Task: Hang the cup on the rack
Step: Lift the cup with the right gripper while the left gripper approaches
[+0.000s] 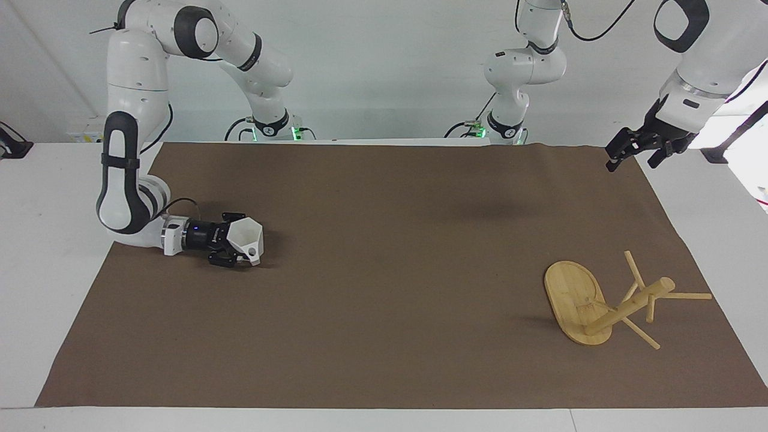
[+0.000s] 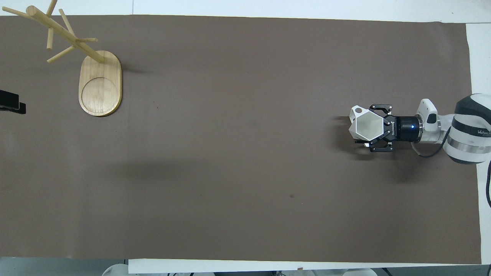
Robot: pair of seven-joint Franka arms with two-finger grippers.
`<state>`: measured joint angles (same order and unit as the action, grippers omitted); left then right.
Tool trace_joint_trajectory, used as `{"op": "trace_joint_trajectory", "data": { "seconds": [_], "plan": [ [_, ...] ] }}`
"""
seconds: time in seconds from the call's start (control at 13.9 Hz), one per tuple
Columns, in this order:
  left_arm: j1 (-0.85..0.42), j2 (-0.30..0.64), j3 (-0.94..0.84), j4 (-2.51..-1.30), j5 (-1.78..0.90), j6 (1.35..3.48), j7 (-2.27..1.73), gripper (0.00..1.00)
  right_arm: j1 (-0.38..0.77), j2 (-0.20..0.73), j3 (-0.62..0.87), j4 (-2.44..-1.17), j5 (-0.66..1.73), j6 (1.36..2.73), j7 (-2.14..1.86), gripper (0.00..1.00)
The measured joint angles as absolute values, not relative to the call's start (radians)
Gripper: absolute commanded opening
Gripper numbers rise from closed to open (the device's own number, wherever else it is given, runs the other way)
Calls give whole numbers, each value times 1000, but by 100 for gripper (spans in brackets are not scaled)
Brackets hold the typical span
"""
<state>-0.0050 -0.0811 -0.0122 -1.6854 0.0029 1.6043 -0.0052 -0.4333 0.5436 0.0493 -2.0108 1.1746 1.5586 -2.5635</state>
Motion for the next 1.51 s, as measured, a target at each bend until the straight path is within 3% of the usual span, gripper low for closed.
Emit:
{"op": "trace_joint_trajectory", "data": {
  "seconds": [0.14,0.5,0.72,1.08,1.22,1.51],
  "plan": [
    [-5,-81,-13,-1685,2,1612,-5,100,-428,544,49,-2011,1175,1559,-2563,19],
    [-5,-81,-13,-1685,1,1621,-27,100,-292,524,76,-1990,1299,1592,-2506,18],
    [-16,-81,-25,-1686,-4,1647,-122,100,-83,497,87,-1961,1523,1751,-2418,17],
    [-220,-61,-42,-1693,-5,1732,-510,99,261,478,91,-1867,1815,2114,-2262,14],
    [-294,-36,-44,-1693,0,1738,-681,99,351,473,91,-1837,1913,2234,-2255,14],
    [-404,22,-47,-1683,2,1765,-948,99,447,472,91,-1832,1993,2283,-2339,15]
  ]
}}
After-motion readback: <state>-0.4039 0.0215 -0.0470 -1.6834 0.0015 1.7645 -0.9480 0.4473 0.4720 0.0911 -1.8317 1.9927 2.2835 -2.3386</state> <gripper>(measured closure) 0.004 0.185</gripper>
